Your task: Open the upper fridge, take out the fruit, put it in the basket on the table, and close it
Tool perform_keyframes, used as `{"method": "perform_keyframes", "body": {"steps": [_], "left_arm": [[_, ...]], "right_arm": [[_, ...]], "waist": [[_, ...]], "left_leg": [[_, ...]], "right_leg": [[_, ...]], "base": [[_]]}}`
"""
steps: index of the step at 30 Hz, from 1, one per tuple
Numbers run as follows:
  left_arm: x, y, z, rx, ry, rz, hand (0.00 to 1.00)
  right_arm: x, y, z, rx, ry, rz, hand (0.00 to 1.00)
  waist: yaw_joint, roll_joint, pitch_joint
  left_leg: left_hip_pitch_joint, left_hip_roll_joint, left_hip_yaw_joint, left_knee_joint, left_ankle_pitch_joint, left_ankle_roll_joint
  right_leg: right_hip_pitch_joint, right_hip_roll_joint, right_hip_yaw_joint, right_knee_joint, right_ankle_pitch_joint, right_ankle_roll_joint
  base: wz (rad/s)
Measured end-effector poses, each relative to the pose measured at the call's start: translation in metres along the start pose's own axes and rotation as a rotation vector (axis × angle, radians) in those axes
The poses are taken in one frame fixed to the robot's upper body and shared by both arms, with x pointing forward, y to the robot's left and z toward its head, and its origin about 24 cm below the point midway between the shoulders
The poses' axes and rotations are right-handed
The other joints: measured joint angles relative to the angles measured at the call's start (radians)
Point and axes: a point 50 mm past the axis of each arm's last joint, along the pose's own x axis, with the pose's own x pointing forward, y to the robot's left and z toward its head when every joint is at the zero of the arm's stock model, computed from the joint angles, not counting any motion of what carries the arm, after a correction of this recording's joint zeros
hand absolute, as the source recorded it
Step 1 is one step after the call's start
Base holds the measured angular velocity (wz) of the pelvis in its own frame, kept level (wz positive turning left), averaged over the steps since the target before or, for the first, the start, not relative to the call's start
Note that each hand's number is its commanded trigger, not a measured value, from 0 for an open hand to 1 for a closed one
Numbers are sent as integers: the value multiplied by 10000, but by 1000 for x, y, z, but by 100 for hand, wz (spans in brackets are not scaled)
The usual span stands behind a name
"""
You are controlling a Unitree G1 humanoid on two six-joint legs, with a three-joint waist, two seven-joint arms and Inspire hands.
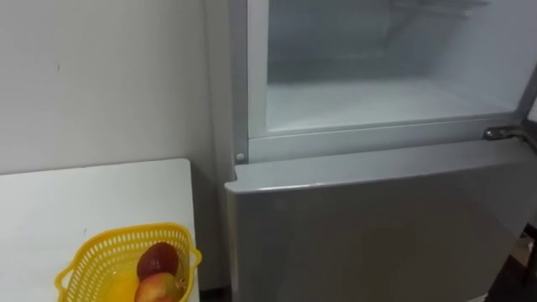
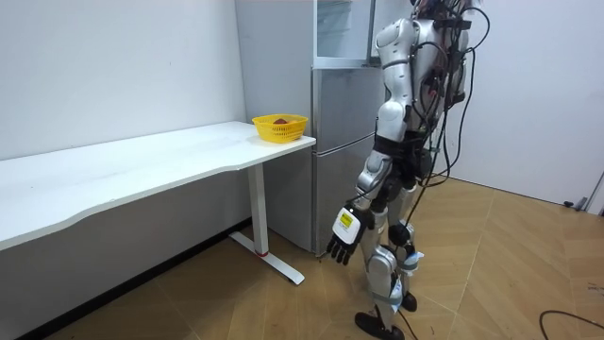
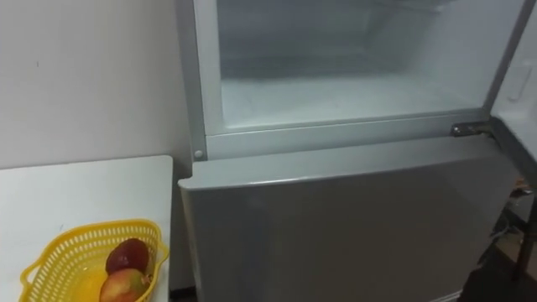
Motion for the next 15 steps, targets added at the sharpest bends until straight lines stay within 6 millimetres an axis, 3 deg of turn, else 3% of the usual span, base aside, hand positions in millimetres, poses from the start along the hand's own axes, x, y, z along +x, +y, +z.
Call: {"method": "perform_keyframes", "body": {"steps": [6, 10, 15], "left_arm": [[1, 1, 1, 0, 17, 46, 0], [0, 1, -4, 10, 226, 161, 0], [0, 1, -6, 8, 358, 236, 0]], "right_arm": [[-4, 22, -2, -214, -272, 1066, 0], [-3, 48, 12, 492, -976, 2274, 0], [-5, 57, 14, 695, -1078, 2798, 0]], "waist": [[575, -139, 1], [767, -357, 10], [1214, -384, -25]], "left_leg": [[-20, 21, -153, 160, 0, -1], [-17, 25, -577, 290, -2, -6], [-81, -8, -945, 336, -7, -13]], "right_leg": [[128, 4, -111, -21, 13, -22], [540, 7, -490, -341, 38, -44], [737, -113, -947, -518, 52, -37]], "base": [[7], [33], [24]]}}
